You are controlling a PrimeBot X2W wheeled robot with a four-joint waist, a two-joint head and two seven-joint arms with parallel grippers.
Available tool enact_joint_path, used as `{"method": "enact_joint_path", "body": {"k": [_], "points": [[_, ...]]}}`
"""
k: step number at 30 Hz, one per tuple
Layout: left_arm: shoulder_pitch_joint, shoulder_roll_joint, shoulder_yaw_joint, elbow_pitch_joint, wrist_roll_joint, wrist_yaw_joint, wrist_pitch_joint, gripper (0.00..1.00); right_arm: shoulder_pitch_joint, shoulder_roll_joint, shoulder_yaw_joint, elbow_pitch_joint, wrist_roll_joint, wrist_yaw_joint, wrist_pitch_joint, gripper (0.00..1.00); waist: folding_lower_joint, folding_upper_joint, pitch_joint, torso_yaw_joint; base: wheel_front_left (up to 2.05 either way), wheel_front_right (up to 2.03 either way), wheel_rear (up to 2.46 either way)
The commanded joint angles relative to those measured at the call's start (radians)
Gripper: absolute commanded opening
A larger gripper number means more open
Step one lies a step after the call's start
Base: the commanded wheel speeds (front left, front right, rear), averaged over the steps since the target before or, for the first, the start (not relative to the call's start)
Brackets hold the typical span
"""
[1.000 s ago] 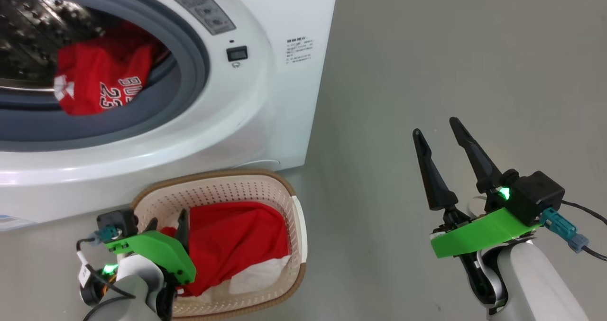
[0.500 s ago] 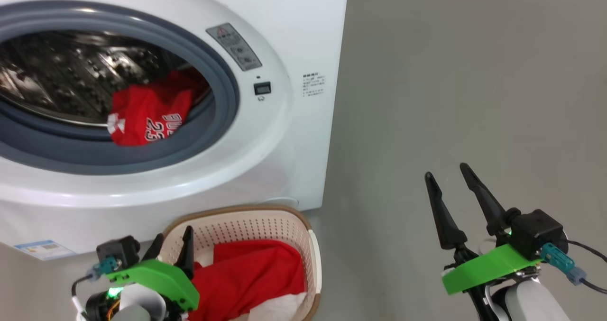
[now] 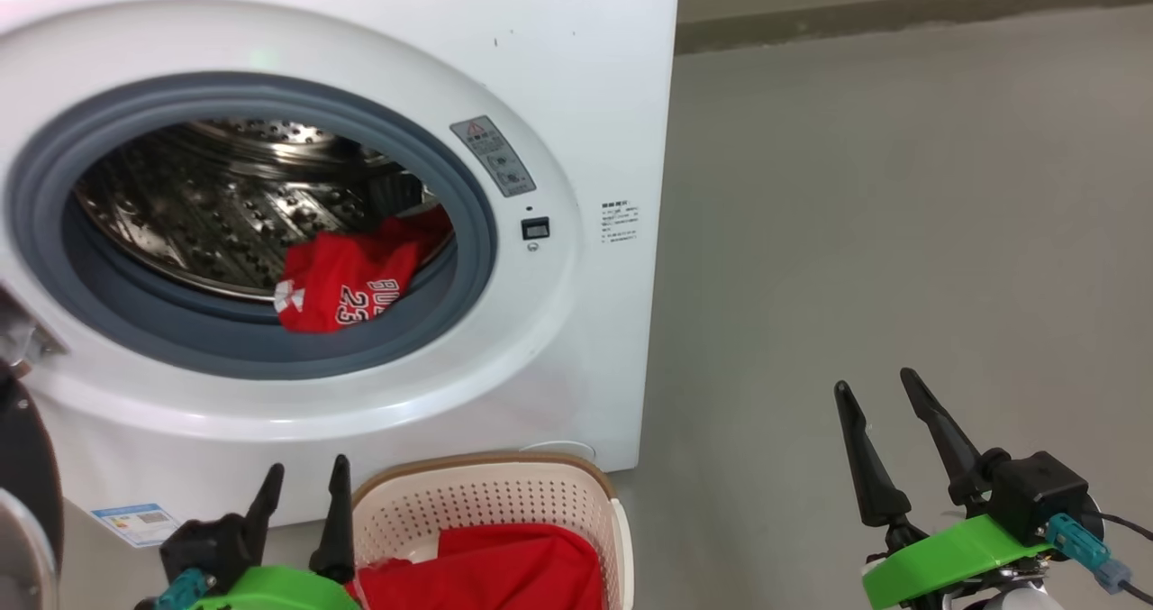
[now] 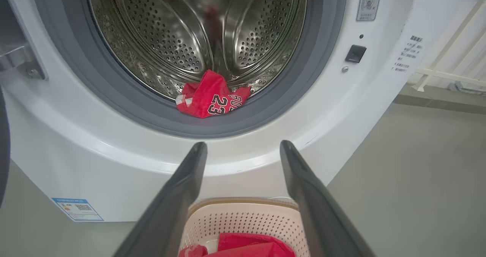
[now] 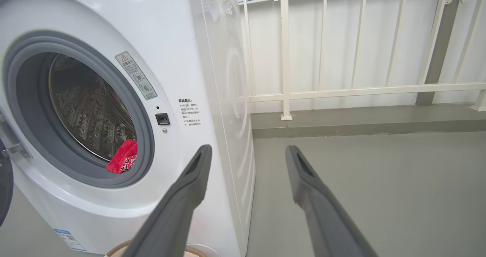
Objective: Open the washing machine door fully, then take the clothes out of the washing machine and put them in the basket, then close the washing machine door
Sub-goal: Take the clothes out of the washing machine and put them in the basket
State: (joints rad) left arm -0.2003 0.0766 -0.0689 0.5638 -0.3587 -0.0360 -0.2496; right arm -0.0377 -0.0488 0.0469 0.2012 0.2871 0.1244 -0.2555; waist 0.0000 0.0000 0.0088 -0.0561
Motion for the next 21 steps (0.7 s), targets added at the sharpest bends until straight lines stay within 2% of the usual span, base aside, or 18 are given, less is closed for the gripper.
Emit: {"method": "enact_joint_path", "body": {"k": [1, 7, 14, 21], "points": [[0.008, 0.016, 0.043, -0.063, 0.017, -0.004, -0.012, 1.00, -0.010, -0.001, 0.018, -0.031, -0.013, 0.006, -0.006, 1.00, 0.0000, 0.0000, -0.020, 0.014, 0.00, 0.00, 0.00], [0.087, 0.006, 0.080, -0.238, 0.065, -0.017, -0.012, 1.00, 0.005, -0.001, 0.002, -0.048, -0.027, 0.006, -0.006, 1.00, 0.0000, 0.0000, -0.032, 0.020, 0.00, 0.00, 0.00], [0.151, -0.004, 0.101, -0.381, 0.129, 0.002, -0.012, 1.00, 0.032, -0.001, -0.027, -0.078, -0.039, 0.006, -0.006, 1.00, 0.0000, 0.0000, -0.040, 0.025, 0.00, 0.00, 0.00], [0.222, -0.012, 0.129, -0.451, 0.148, 0.011, -0.012, 1.00, 0.061, -0.001, -0.041, -0.095, -0.044, 0.006, -0.006, 1.00, 0.0000, 0.0000, -0.047, 0.023, 0.00, 0.00, 0.00]]}}
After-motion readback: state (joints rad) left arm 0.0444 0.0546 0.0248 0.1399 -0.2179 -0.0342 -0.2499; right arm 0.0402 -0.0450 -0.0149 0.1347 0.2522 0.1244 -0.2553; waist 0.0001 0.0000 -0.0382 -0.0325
